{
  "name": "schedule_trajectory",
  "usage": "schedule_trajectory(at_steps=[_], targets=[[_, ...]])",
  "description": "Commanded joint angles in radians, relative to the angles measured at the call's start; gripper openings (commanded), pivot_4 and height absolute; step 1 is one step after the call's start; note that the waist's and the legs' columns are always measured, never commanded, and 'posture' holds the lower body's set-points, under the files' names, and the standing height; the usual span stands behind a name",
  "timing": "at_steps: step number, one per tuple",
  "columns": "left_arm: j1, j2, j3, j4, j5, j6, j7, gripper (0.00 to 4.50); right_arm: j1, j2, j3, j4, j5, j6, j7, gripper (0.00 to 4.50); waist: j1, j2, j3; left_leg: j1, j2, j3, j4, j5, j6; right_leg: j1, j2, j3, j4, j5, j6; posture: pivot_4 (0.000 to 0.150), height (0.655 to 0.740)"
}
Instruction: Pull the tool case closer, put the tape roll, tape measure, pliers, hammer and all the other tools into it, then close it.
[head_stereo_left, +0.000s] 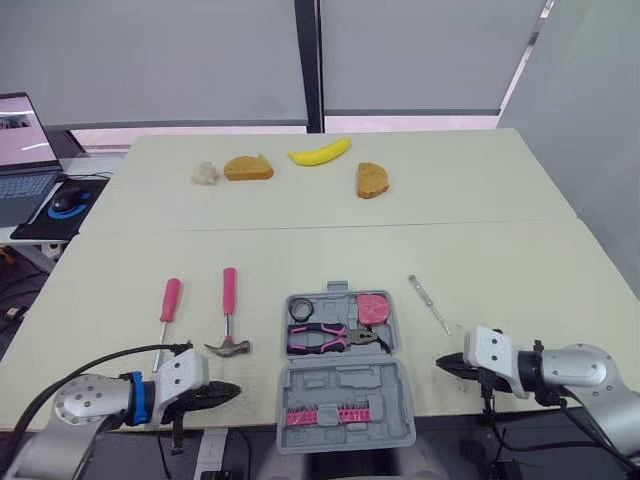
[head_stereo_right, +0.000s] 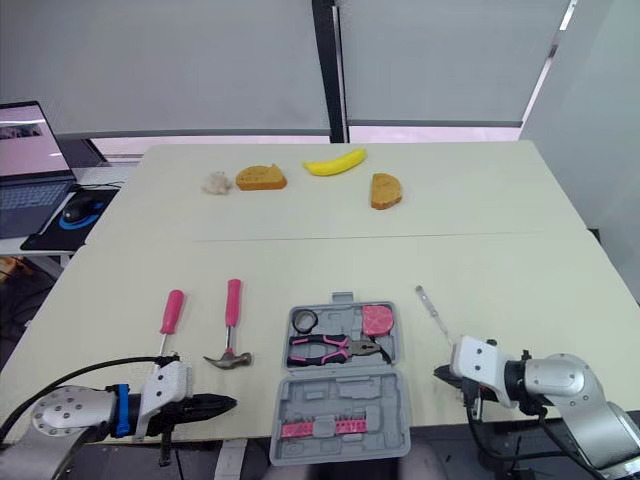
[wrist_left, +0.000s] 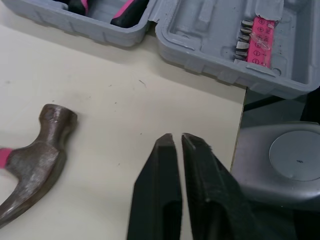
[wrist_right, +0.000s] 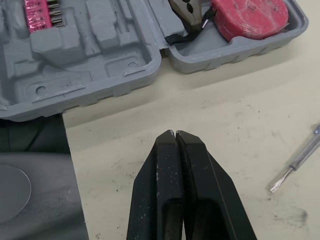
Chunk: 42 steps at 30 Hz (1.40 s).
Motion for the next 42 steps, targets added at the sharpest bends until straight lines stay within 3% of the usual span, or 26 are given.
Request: schedule_trajectory(at_steps=[1, 5, 22, 42], targets=[[-0.062, -0.036, -0.066, -0.009, 0.049, 0.021, 0.049, 0.02, -0.065, 0.038, 0.074, 0.062, -0.055, -0.033, -0.032, 0.0, 0.002, 0.0, 0.0, 0.0, 0.0, 0.0, 0.0, 0.0, 0.0, 0.0, 0.0, 0.0, 0.0, 0.0, 0.0, 0.15, 0.74], [-0.122, -0.077, -0.124, 0.02, 0.103, 0.014, 0.094, 0.02, -0.102, 0.057, 0.121, 0.143, -0.102, -0.05, -0.057, 0.0, 0.004, 0.0, 0.0, 0.0, -0.001, 0.0, 0.001, 0.0, 0.0, 0.0, 0.0, 0.001, 0.0, 0.001, 0.001, 0.15, 0.74], [-0.228, -0.164, -0.228, 0.117, 0.192, -0.046, 0.194, 0.02, -0.154, 0.171, 0.207, 0.154, -0.165, 0.008, -0.147, 0.0, 0.008, 0.002, -0.003, 0.003, -0.001, 0.0, 0.002, 0.0, 0.0, 0.002, 0.0, 0.001, 0.001, 0.001, 0.002, 0.15, 0.74], [-0.347, -0.227, -0.265, 0.048, 0.201, 0.086, 0.227, 0.02, -0.239, 0.263, 0.227, 0.168, -0.16, 0.095, -0.174, 0.0, 0.005, 0.001, -0.003, 0.004, -0.001, -0.001, 0.002, 0.0, 0.0, 0.004, 0.001, 0.001, 0.001, 0.002, 0.003, 0.15, 0.74]])
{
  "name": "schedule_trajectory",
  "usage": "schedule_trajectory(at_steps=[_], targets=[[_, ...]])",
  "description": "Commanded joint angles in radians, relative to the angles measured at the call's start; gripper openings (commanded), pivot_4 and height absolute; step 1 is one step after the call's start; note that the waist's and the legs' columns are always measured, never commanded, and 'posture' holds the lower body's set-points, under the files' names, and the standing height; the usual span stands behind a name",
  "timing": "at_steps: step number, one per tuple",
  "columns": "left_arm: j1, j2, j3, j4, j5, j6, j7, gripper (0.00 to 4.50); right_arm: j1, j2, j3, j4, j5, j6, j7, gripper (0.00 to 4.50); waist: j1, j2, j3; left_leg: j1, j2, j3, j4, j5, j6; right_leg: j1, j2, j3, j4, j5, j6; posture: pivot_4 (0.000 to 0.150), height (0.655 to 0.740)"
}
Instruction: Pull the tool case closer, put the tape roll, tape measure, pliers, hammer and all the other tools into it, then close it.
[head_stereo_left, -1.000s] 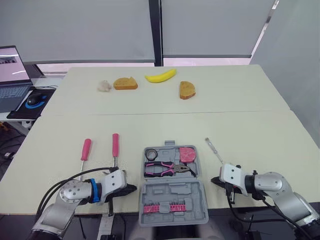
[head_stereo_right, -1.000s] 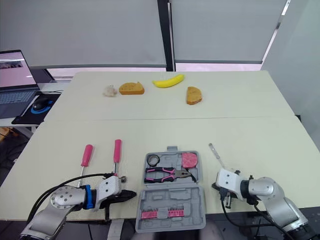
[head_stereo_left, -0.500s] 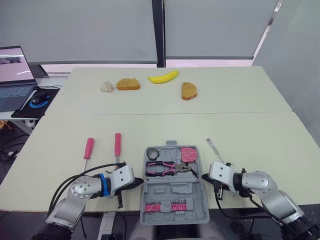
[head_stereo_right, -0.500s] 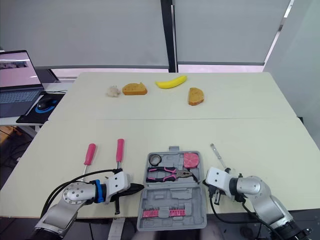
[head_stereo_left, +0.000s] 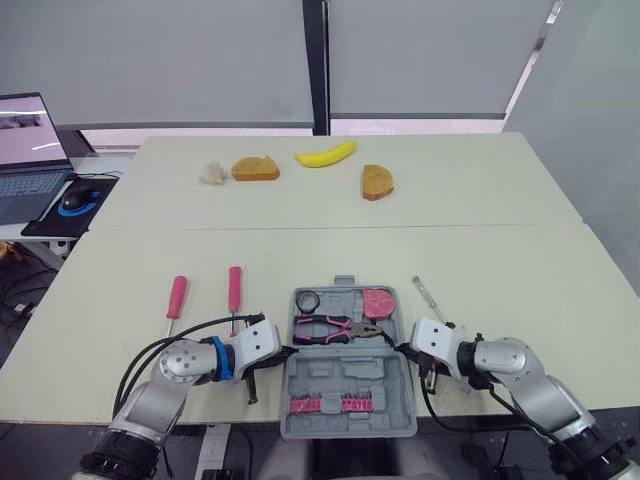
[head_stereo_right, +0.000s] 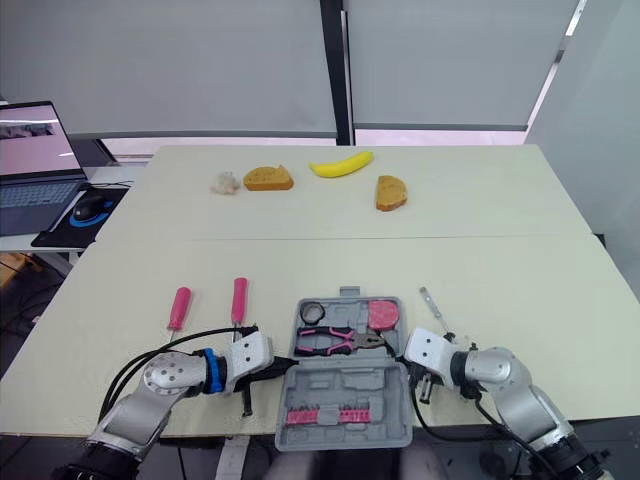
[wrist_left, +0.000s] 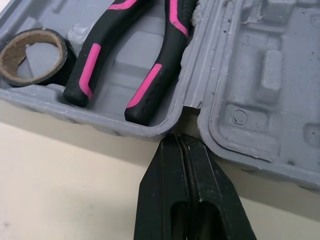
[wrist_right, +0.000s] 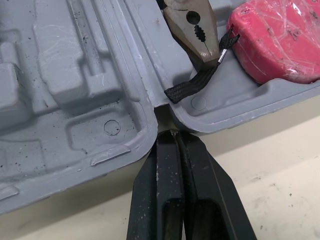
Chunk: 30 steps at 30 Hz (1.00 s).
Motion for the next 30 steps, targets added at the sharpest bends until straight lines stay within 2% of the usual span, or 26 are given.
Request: schedule_trajectory(at_steps=[1, 14, 30], targets=[[-0.042, -0.032, -0.018, -0.038, -0.005, 0.004, 0.014, 0.02, -0.048, 0.037, 0.016, 0.005, -0.005, 0.007, -0.026, 0.0, 0.0, 0.0, 0.0, 0.0, 0.0, 0.0, 0.0, 0.0, 0.0, 0.0, 0.0, 0.0, 0.0, 0.0, 0.0, 0.15, 0.74], [-0.14, -0.08, -0.024, 0.048, 0.028, 0.007, 0.036, 0.02, -0.146, 0.091, 0.024, 0.107, -0.031, 0.022, -0.065, 0.0, -0.003, 0.0, 0.0, -0.001, 0.0, 0.0, 0.0, 0.0, 0.0, -0.002, 0.0, 0.0, 0.001, 0.0, 0.0, 0.15, 0.74], [-0.205, -0.091, -0.024, 0.148, 0.053, -0.024, 0.038, 0.02, -0.165, 0.107, 0.035, 0.132, -0.043, 0.025, -0.062, 0.0, -0.005, 0.0, 0.0, -0.001, 0.0, 0.001, 0.0, 0.0, 0.0, -0.003, 0.0, 0.001, 0.003, 0.0, 0.0, 0.15, 0.74]])
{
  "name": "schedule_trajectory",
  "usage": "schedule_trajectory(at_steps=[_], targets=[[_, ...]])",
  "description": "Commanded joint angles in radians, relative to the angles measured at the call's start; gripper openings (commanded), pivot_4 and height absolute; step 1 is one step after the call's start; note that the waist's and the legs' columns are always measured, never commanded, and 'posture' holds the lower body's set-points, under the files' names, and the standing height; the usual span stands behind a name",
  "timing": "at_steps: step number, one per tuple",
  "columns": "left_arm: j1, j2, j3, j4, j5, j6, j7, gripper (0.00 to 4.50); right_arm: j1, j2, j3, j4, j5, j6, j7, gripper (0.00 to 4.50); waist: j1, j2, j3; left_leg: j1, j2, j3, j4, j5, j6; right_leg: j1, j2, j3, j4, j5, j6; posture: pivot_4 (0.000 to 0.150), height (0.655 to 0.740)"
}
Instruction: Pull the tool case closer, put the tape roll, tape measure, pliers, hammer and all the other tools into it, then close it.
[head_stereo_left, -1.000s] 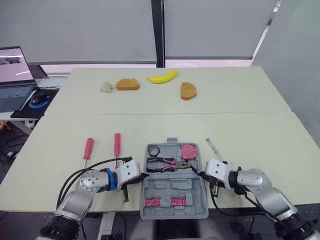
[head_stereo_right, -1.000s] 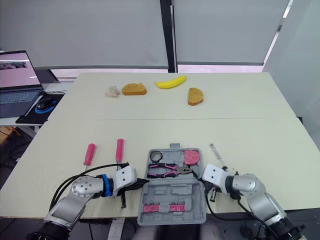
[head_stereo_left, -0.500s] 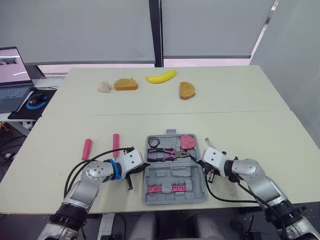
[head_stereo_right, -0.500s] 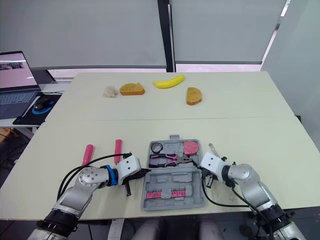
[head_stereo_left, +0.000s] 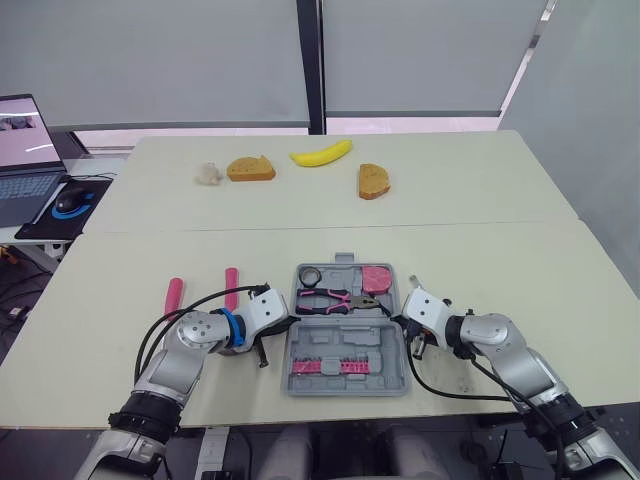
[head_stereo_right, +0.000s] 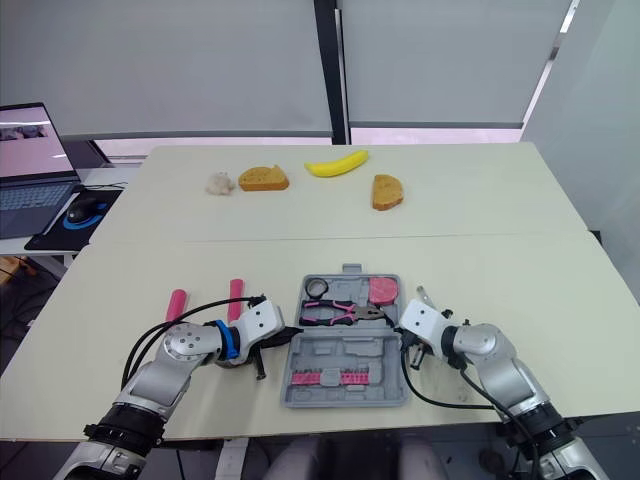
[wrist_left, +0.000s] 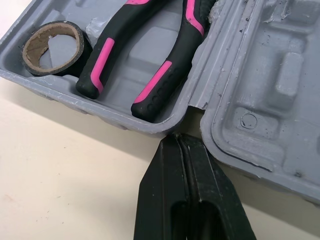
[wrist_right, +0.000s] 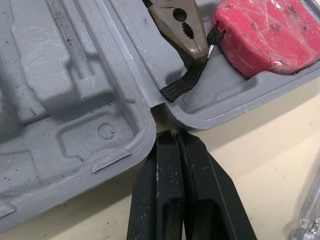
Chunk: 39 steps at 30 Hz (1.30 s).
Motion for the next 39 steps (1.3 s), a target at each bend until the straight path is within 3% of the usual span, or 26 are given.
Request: schedule_trajectory(at_steps=[1, 27, 39], targets=[[-0.027, -0.021, -0.021, -0.011, -0.005, -0.039, -0.002, 0.02, -0.012, 0.018, 0.033, -0.018, 0.0, -0.007, 0.008, 0.0, 0.0, 0.0, 0.0, 0.0, 0.0, 0.0, 0.0, 0.0, 0.0, 0.0, 0.0, 0.0, 0.0, 0.0, 0.0, 0.15, 0.74], [-0.032, -0.015, -0.02, 0.024, -0.002, -0.058, -0.006, 0.02, -0.025, 0.018, 0.024, 0.006, -0.008, -0.015, 0.0, 0.0, -0.001, 0.0, 0.0, 0.001, 0.0, 0.0, 0.0, 0.0, 0.0, 0.0, 0.0, 0.0, 0.002, 0.0, 0.0, 0.15, 0.74], [-0.01, 0.019, 0.013, 0.018, -0.02, -0.067, -0.013, 0.02, 0.026, -0.039, -0.024, -0.049, -0.017, 0.036, -0.042, 0.0, 0.0, 0.0, 0.0, 0.0, 0.0, 0.0, 0.0, 0.0, 0.0, -0.001, 0.0, 0.0, 0.002, 0.0, 0.0, 0.15, 0.74]])
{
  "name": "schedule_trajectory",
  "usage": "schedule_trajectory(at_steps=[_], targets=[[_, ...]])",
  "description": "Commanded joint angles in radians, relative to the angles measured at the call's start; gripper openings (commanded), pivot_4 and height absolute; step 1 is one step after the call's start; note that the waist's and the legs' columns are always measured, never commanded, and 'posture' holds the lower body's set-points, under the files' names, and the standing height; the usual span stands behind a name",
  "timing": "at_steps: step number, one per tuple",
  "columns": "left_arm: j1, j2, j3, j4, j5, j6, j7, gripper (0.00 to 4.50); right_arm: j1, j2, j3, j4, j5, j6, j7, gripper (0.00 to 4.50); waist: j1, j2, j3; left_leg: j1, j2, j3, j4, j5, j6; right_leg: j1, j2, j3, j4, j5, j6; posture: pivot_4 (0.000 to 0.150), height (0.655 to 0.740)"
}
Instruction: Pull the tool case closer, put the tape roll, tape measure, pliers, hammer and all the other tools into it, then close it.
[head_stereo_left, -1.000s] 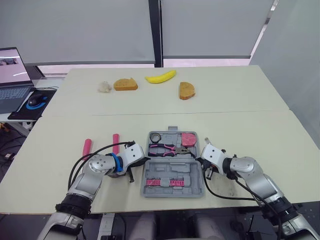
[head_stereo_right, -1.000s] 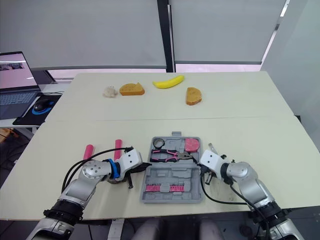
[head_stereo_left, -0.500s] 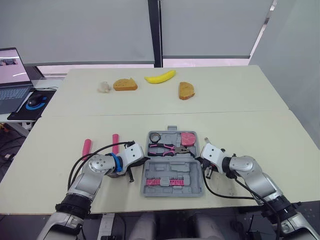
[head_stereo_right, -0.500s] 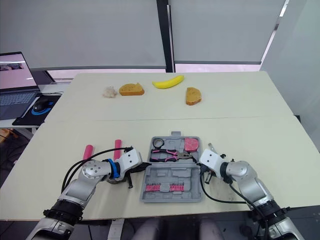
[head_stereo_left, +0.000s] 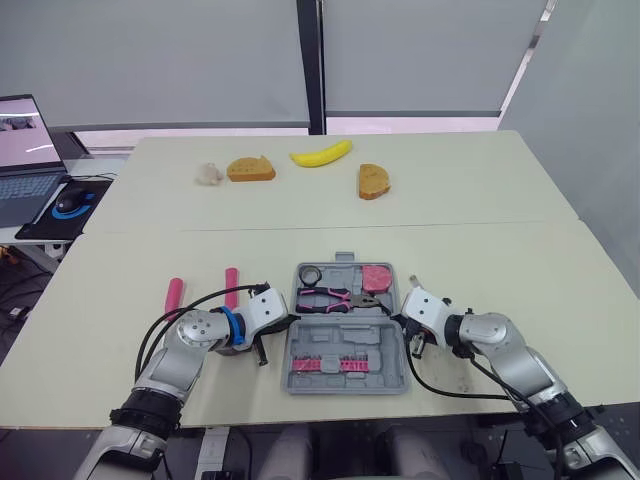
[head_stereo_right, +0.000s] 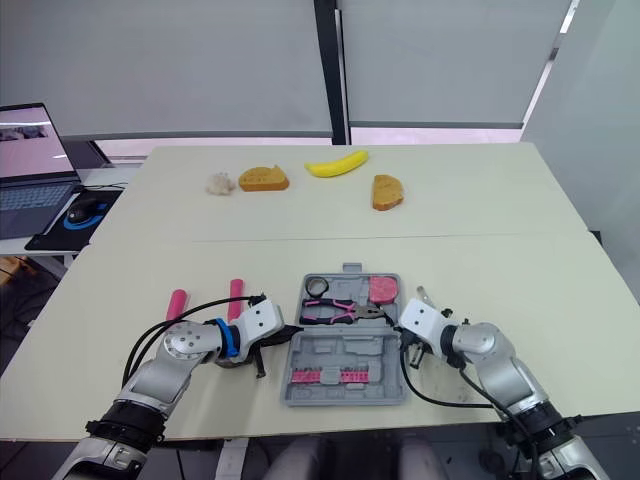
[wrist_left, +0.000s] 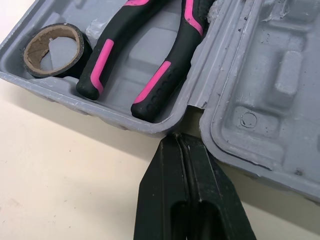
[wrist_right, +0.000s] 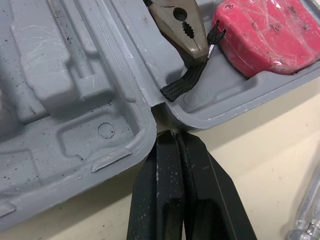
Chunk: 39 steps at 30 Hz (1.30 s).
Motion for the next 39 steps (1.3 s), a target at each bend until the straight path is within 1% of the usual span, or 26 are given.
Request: schedule_trajectory(at_steps=[1, 8, 12, 13, 16, 19, 21, 23, 25, 27, 31, 34, 35, 37, 38, 39], targets=[[0.009, 0.025, 0.021, -0.023, -0.024, -0.027, -0.014, 0.02, 0.03, -0.029, -0.027, -0.045, -0.012, 0.023, -0.023, 0.0, 0.0, 0.0, 0.0, 0.0, 0.0, 0.0, 0.0, 0.0, 0.0, 0.0, 0.0, 0.0, 0.0, 0.0, 0.0, 0.15, 0.74], [-0.014, 0.085, 0.063, 0.035, -0.058, -0.098, -0.045, 0.02, 0.083, -0.071, -0.084, -0.098, 0.023, -0.009, -0.038, 0.0, 0.002, 0.0, 0.0, -0.001, 0.0, 0.0, 0.0, 0.0, 0.0, -0.001, 0.0, 0.0, 0.0, 0.0, 0.0, 0.15, 0.74], [-0.018, 0.096, 0.119, -0.001, -0.148, -0.088, -0.095, 0.02, 0.106, -0.089, -0.139, -0.149, 0.052, -0.056, -0.043, 0.0, 0.001, 0.0, 0.0, -0.002, 0.0, 0.0, 0.0, 0.0, 0.0, -0.001, 0.0, 0.0, 0.0, 0.0, 0.0, 0.15, 0.74], [-0.007, 0.109, 0.145, -0.035, -0.191, -0.064, -0.119, 0.02, 0.12, -0.101, -0.162, -0.179, 0.067, -0.064, -0.034, 0.0, 0.001, 0.0, 0.0, -0.002, 0.0, 0.0, 0.0, 0.0, 0.0, -0.002, 0.0, 0.0, 0.0, 0.0, 0.0, 0.15, 0.74], [0.066, 0.199, 0.286, -0.142, -0.349, 0.06, -0.191, 0.02, 0.183, -0.147, -0.286, -0.308, 0.173, -0.01, 0.016, 0.0, -0.002, -0.001, 0.001, -0.004, 0.0, 0.0, 0.0, 0.0, 0.0, -0.003, 0.0, 0.0, -0.001, 0.0, 0.0, 0.15, 0.74], [0.154, 0.299, 0.411, -0.161, -0.417, 0.144, -0.214, 0.02, 0.242, -0.228, -0.391, -0.371, 0.245, 0.011, 0.083, 0.0, -0.017, -0.001, 0.001, -0.004, 0.001, 0.0, -0.001, 0.0, 0.0, -0.003, 0.0, 0.0, -0.001, 0.0, -0.001, 0.15, 0.74], [0.217, 0.356, 0.479, -0.166, -0.446, 0.182, -0.241, 0.38, 0.27, -0.285, -0.457, -0.393, 0.289, 0.036, 0.124, 0.0, -0.02, 0.0, 0.001, -0.003, 0.001, 0.0, -0.001, 0.0, 0.0, -0.003, 0.0, 0.0, -0.003, 0.0, -0.001, 0.15, 0.74], [0.302, 0.413, 0.546, -0.172, -0.474, 0.222, -0.294, 0.85, 0.293, -0.35, -0.527, -0.407, 0.342, 0.063, 0.184, 0.47, -0.021, 0.0, 0.001, -0.002, 0.001, 0.0, -0.002, 0.0, 0.001, -0.001, 0.0, -0.001, -0.004, 0.0, -0.001, 0.15, 0.74], [0.373, 0.452, 0.597, -0.167, -0.481, 0.23, -0.331, 1.5, 0.304, -0.406, -0.583, -0.414, 0.394, 0.092, 0.242, 0.82, -0.02, 0.0, 0.002, -0.003, 0.001, 0.0, -0.002, 0.0, 0.001, -0.001, -0.001, 0.0, -0.005, 0.0, -0.001, 0.15, 0.74], [0.42, 0.48, 0.646, -0.134, -0.478, 0.227, -0.35, 2.17, 0.32, -0.467, -0.631, -0.413, 0.434, 0.107, 0.305, 1.29, -0.017, 0.0, 0.002, -0.003, 0.001, 0.0, -0.002, -0.001, 0.001, -0.001, -0.001, -0.001, -0.005, 0.0, -0.001, 0.15, 0.74], [0.458, 0.52, 0.71, -0.056, -0.467, 0.216, -0.373, 3.38, 0.323, -0.566, -0.693, -0.39, 0.495, 0.128, 0.401, 2.13, -0.009, 0.0, 0.002, -0.003, 0.002, 0.0, -0.002, -0.001, 0.001, -0.001, -0.001, -0.002, -0.006, -0.001, -0.001, 0.15, 0.74], [0.476, 0.53, 0.733, -0.045, -0.467, 0.212, -0.39, 4.38, 0.305, -0.62, -0.709, -0.362, 0.521, 0.127, 0.454, 2.87, 0.0, 0.0, 0.002, -0.003, 0.002, 0.0, -0.002, -0.001, 0.001, -0.001, -0.001, -0.001, -0.006, -0.001, -0.001, 0.15, 0.74], [0.478, 0.53, 0.737, -0.047, -0.467, 0.212, -0.392, 4.5, 0.296, -0.631, -0.708, -0.351, 0.526, 0.125, 0.465, 3.1, 0.002, 0.0, 0.002, -0.003, 0.002, 0.001, -0.002, -0.001, 0.001, -0.001, -0.002, -0.001, -0.007, -0.001, -0.001, 0.15, 0.74], [0.482, 0.532, 0.753, -0.052, -0.473, 0.226, -0.387, 4.5, 0.27, -0.648, -0.702, -0.333, 0.535, 0.116, 0.481, 3.56, 0.004, 0.0, 0.002, -0.004, 0.002, 0.001, -0.002, -0.001, 0.001, -0.002, -0.002, -0.001, -0.007, -0.001, -0.001, 0.15, 0.74], [0.485, 0.533, 0.763, -0.048, -0.471, 0.222, -0.385, 4.5, 0.257, -0.653, -0.698, -0.327, 0.54, 0.114, 0.486, 3.98, 0.004, 0.0, 0.002, -0.004, 0.002, 0.001, -0.002, -0.001, 0.001, -0.002, -0.002, -0.001, -0.007, -0.001, -0.001, 0.15, 0.74], [0.488, 0.536, 0.773, -0.041, -0.469, 0.219, -0.384, 4.5, 0.245, -0.656, -0.692, -0.32, 0.543, 0.113, 0.489, 4.29, 0.005, 0.0, 0.002, -0.004, 0.002, 0.001, -0.002, -0.001, 0.001, -0.002, -0.002, -0.001, -0.007, 0.0, -0.001, 0.15, 0.74]])
